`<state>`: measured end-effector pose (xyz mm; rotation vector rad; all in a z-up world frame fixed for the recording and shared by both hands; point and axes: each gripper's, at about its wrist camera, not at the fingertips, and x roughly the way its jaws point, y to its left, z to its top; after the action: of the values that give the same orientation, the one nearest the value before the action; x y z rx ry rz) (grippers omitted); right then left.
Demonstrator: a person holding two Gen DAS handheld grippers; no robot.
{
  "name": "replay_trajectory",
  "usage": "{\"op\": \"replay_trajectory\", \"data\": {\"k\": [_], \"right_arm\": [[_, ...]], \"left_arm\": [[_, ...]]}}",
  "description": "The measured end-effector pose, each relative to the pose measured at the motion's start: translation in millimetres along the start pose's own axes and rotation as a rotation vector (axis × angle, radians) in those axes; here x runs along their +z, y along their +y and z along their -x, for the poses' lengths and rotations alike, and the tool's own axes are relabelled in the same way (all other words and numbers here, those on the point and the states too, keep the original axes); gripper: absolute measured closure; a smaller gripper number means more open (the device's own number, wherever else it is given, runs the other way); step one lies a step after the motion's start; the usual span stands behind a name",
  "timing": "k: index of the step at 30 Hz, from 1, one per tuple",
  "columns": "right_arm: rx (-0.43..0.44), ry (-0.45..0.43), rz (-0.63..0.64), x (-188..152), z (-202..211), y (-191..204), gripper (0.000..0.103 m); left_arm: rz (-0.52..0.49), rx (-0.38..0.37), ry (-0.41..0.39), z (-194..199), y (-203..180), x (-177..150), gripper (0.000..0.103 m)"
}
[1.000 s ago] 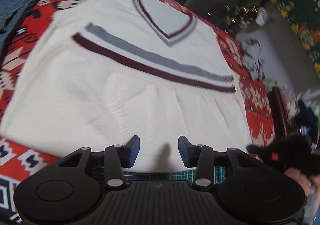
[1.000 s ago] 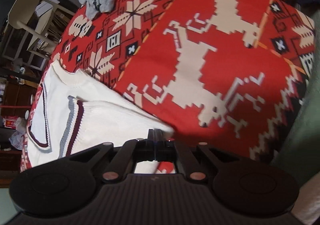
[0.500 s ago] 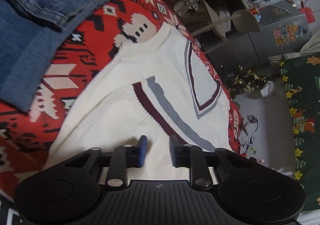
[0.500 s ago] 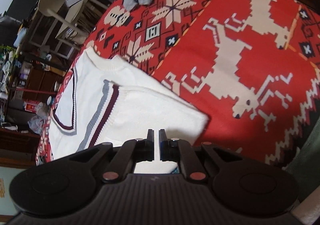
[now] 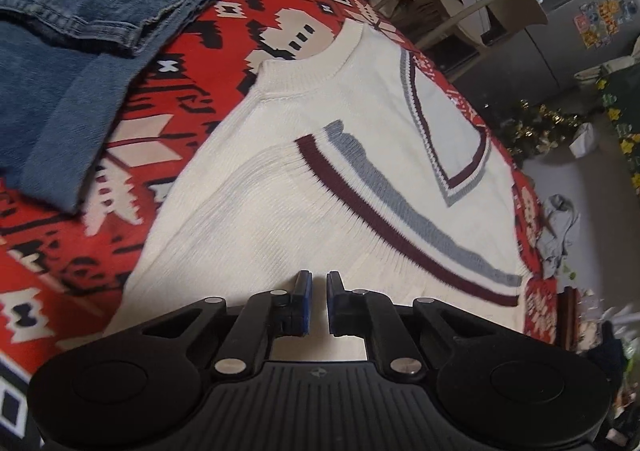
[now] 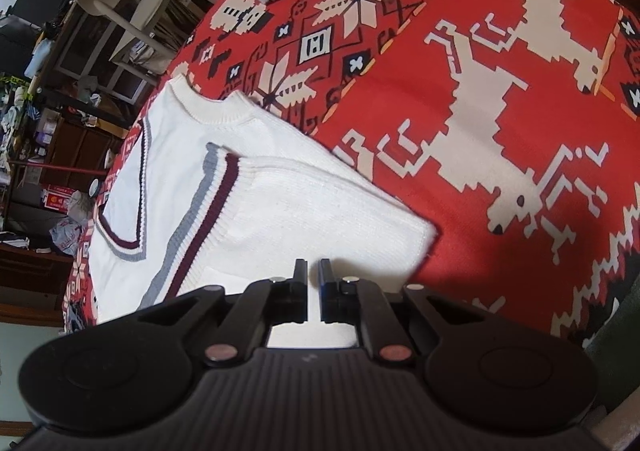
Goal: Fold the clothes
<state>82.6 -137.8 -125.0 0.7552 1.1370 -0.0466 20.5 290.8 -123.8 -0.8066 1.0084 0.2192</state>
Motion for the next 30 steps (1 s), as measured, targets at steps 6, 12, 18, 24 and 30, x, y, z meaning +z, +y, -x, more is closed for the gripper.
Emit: {"op": "replay_trajectory", "data": {"k": [6,12,18,24,30], "right_arm": [[0.006,-0.001,0.009,-6,15,-5,0.095],[0.007,0.024,0.033,-16,18,-7,0.095],[0.069,0.024,0.085,-24,28,-2,0.095],[0.193,0.094,0.128,-37,24,13,0.096],[0.272,0.209,0.172,-63,-2,35,0.096]], "left_arm": [[-0.038,0.140,0.000,11,6,-14,0.097],[-0.020,0.190,0.013,29,21,-26,0.097],[-0.031,0.231,0.000,37,20,-33,0.097],[-0.090,0.017,-0.018,48,-4,-45,0.094],[-0.116,-0.179,0.077,11,-33,-60,0.094]]}}
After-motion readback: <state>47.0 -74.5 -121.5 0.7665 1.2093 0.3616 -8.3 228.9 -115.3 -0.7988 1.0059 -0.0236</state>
